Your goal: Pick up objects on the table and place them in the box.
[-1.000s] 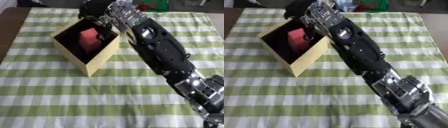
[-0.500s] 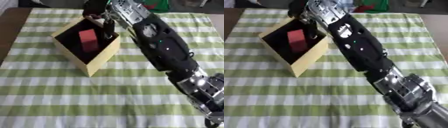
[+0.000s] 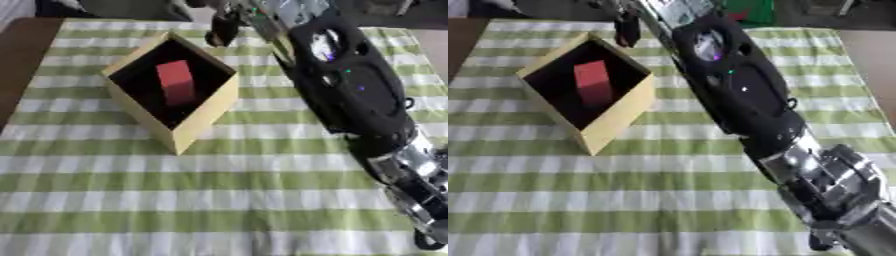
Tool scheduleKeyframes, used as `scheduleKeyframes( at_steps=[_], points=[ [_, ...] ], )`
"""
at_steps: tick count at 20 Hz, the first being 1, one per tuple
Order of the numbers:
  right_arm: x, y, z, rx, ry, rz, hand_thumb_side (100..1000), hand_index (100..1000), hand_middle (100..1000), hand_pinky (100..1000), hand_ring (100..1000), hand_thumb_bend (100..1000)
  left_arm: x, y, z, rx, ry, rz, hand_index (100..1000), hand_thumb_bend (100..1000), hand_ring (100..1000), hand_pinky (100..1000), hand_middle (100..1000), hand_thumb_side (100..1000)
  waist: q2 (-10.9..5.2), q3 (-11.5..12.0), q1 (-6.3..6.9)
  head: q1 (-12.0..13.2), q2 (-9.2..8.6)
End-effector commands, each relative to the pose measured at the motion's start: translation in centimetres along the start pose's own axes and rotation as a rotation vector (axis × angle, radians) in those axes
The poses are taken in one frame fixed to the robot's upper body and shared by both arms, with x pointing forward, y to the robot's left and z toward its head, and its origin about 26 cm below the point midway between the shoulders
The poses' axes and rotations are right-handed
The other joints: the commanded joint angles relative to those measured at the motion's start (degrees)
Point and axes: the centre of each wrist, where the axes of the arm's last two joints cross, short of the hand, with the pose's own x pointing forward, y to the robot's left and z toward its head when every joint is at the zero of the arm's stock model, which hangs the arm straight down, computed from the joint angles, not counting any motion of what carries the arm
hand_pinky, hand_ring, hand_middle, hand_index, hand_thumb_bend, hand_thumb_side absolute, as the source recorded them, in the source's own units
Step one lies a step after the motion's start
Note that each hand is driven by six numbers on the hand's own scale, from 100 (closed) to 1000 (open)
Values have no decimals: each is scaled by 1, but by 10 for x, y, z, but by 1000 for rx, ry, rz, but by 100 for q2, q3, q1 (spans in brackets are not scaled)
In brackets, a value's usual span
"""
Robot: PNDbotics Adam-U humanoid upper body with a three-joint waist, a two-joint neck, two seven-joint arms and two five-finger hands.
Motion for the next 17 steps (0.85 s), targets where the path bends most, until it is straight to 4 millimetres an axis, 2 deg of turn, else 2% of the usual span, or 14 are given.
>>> scheduleKeyframes(
  at_steps=[1,3,4,7,10,12,17],
  points=[
    [-24,-16,26,-123,70,-35,100,860,867,995,989,403,5,3,-5,6,-30,-9,606,232,507,1000,449,100,-152,-13,46,49,-47],
    [-27,-16,36,-177,83,-51,100,857,864,994,987,397,5,3,-5,7,-30,-11,606,232,507,1000,449,100,-154,-23,49,58,-48],
    [-27,-17,41,-196,86,-58,100,843,849,983,976,350,5,3,-5,8,-30,-12,606,234,507,1000,450,100,-155,-27,50,63,-49],
    [-38,-12,62,-253,130,-85,100,838,838,971,966,297,5,5,-5,13,-32,-20,606,235,507,1000,450,100,-159,-78,73,118,-42],
    [-49,-4,85,-306,179,-108,100,813,806,937,931,145,5,7,-5,21,-35,-29,607,237,507,1000,450,100,-156,-104,88,158,-24],
    [-53,0,99,-345,210,-129,100,805,797,922,917,100,5,8,-5,24,-36,-33,607,237,508,1000,450,100,-149,-117,95,176,-17],
    [-54,13,131,-442,269,-197,100,784,755,898,898,100,5,9,-6,32,-42,-39,607,240,508,1000,451,100,-131,-159,113,213,-17]
  ],
)
